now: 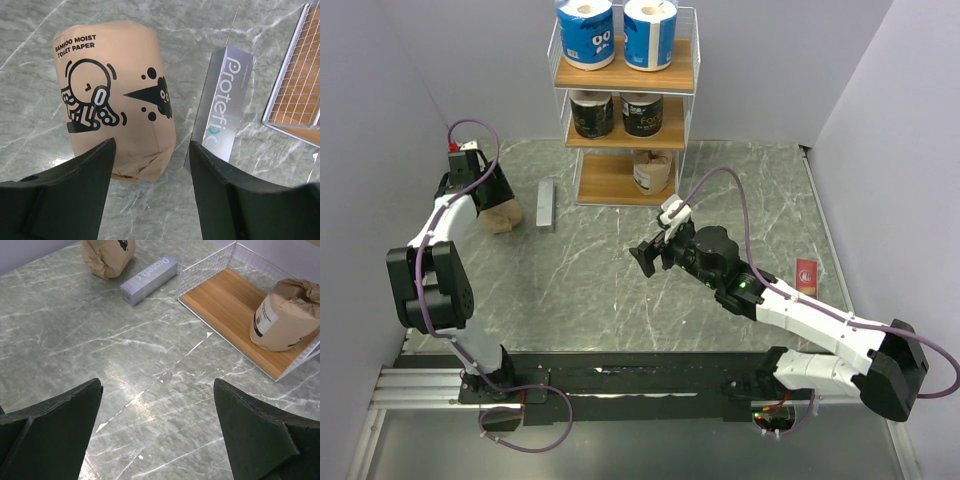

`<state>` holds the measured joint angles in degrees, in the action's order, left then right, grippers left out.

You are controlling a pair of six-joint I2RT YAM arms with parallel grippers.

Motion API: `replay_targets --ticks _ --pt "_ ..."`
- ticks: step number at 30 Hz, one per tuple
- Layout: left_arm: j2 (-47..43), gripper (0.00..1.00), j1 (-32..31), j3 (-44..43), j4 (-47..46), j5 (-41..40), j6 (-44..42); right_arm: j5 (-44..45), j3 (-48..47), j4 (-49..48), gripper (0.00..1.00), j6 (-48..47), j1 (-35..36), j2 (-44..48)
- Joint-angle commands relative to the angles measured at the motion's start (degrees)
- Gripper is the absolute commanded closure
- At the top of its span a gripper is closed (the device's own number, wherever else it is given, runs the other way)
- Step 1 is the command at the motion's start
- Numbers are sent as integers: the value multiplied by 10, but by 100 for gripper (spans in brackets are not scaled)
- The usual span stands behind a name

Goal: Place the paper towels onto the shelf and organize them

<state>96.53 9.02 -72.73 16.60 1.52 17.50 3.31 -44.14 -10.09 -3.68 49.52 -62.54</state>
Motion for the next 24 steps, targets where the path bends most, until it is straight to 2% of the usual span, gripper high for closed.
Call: replay_targets --ticks 1,8,15,19,24 --pt "1 34 0 -4 -37 14 5 2 -14 -12 1 0 3 25" --pt "-14 29 -1 26 -36 3 23 1 -9 -18 1 3 3 30" --pt "-38 31 -6 83 -22 -13 40 -3 -2 -14 1 11 3 43" --pt "-105 30 -30 130 -18 -51 66 -1 6 -16 1 21 3 57" --pt "-195 29 -66 224 -3 -56 94 -9 20 -20 1 36 3 67"
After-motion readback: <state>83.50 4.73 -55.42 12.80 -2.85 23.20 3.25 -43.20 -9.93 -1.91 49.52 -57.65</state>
